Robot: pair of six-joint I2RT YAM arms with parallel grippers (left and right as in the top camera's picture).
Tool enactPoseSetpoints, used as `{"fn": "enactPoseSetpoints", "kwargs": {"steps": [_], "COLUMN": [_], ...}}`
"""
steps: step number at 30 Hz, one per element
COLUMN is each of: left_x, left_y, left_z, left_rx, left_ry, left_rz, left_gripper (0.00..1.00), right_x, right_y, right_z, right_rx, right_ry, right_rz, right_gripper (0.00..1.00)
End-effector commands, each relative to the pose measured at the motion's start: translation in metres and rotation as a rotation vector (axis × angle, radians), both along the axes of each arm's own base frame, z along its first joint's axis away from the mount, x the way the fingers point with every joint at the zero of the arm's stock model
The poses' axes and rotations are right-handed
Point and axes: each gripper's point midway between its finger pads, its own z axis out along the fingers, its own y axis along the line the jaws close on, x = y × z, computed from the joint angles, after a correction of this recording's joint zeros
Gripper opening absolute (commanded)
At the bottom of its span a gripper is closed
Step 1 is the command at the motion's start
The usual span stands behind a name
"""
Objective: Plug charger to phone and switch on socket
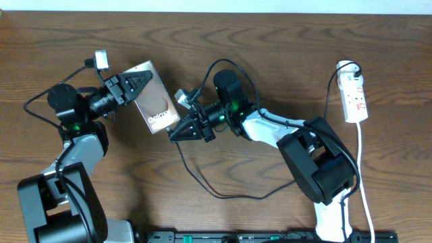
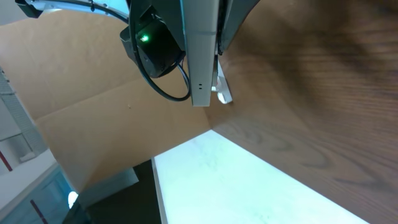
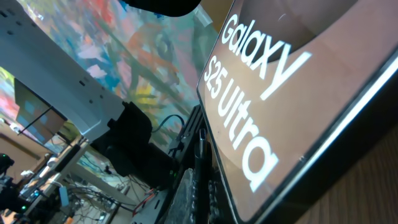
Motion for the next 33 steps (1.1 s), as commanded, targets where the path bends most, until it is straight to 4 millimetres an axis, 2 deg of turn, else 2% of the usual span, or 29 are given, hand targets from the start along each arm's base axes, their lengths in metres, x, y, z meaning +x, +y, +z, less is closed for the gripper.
{"fn": "enactPoseSetpoints", "kwargs": {"steps": [1,8,33], "left_x": [0.0035,0.0024,-0.0013], "left_y": [0.0047,0.0112,0.0079], "left_z": [0.0072,0.0070,0.0066], "left_rx": [-0.003,-0.005,-0.008], "left_ry": [-0.012,-0.006,0.002], "left_rz": [0.017,0.023,-0.005], "left_gripper": [0.07,0.08,0.08], "right_x": [0.0025,0.0073,0.0068], "right_y": [-0.0034,-0.0070,-0.0068], "right_z": [-0.0010,-0.0022,-0.0026], "right_rx": [0.005,-0.001,-0.003], "right_ry": [0.001,0.009,0.012], "right_rz": [0.005,-0.009,-0.009], "right_gripper": [0.01,0.01,0.01]}}
